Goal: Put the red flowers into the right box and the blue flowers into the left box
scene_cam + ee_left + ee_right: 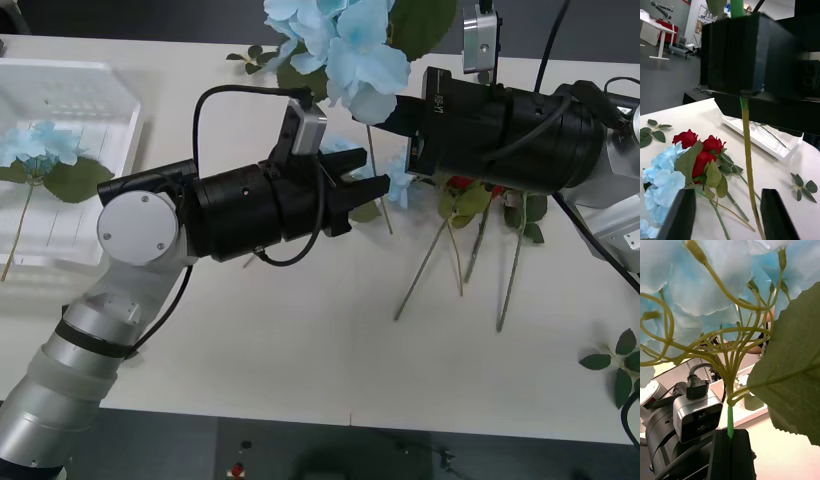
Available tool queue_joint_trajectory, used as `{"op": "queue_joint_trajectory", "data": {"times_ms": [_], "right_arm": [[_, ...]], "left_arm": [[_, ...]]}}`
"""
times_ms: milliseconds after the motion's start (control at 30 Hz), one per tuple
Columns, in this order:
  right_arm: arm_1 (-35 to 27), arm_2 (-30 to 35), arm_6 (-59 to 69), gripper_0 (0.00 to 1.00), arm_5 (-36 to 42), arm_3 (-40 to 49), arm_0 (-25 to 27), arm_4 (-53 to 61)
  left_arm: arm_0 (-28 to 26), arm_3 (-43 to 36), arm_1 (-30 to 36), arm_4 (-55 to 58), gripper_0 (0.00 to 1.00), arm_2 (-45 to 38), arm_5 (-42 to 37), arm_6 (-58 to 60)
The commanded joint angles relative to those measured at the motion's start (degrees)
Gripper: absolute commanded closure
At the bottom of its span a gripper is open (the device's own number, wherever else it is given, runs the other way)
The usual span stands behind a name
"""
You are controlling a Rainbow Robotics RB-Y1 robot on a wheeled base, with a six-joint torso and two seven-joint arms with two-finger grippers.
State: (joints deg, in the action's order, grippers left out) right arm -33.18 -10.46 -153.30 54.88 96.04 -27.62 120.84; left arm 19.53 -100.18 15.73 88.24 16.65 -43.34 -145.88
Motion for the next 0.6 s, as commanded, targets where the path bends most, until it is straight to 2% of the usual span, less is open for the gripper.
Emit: {"op": "queue_joint_trajectory", "data": {"times_ms": [33,100,200,600], "right_arm": [[0.83,0.44,1.52,1.00,0.32,1.08,-1.74,0.80],[0.83,0.44,1.52,1.00,0.40,1.08,-1.74,0.80],[0.83,0.44,1.52,1.00,0.40,1.00,-1.74,0.80],[0.83,0.44,1.43,1.00,0.40,1.00,-1.83,0.80]], "left_arm": [[3.06,-0.63,-0.88,-0.35,0.48,1.64,1.59,-1.42],[3.41,-0.72,-0.79,-0.44,0.49,1.99,2.03,-1.34],[3.85,-0.28,-0.79,-0.70,1.00,2.25,2.29,-1.34],[4.02,0.51,-0.44,-0.61,1.00,2.16,2.73,-1.34]]}}
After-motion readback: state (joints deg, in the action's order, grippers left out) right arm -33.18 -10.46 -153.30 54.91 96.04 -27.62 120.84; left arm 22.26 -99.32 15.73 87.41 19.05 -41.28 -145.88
